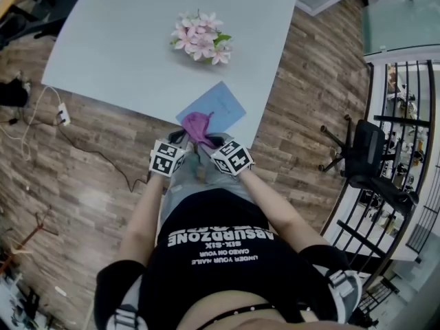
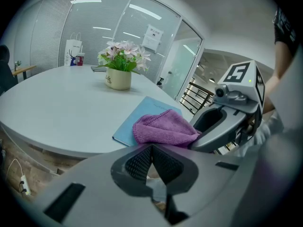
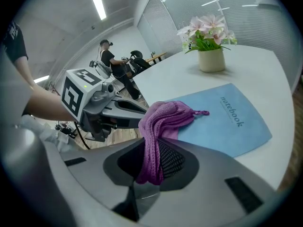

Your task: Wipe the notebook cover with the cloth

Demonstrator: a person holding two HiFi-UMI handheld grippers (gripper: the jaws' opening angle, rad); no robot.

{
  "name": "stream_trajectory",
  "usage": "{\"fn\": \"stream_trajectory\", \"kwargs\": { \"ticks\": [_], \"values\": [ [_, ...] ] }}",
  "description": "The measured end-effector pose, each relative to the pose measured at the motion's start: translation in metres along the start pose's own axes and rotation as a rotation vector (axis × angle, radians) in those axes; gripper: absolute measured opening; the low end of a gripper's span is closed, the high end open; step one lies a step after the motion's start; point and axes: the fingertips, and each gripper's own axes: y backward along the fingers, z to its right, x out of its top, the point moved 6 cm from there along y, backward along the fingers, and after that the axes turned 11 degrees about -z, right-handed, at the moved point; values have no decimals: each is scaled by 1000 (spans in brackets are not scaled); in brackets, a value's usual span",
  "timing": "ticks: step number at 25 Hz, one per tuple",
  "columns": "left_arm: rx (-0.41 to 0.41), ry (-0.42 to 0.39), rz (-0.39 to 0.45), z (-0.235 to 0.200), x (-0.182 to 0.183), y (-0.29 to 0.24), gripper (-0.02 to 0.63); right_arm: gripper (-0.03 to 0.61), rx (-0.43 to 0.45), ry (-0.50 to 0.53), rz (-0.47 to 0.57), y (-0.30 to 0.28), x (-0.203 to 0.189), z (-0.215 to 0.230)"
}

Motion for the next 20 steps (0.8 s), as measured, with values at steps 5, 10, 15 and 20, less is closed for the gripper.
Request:
{"fn": "stream_trajectory", "kwargs": {
  "ticks": [5,10,15,20],
  "values": [
    [5,3,-2,1,1,0,17,78,-2,0,5,-1,-1,0],
    [13,10,-7,0,0,-2,17,78,1,1,-1,0,-1,1],
    [23,12,-19,2,1,0,17,78,9,7,4,0,-2,1],
    [33,18,-19,4,3,-2,17,78,5,10,2,1,-3,4]
  ]
}}
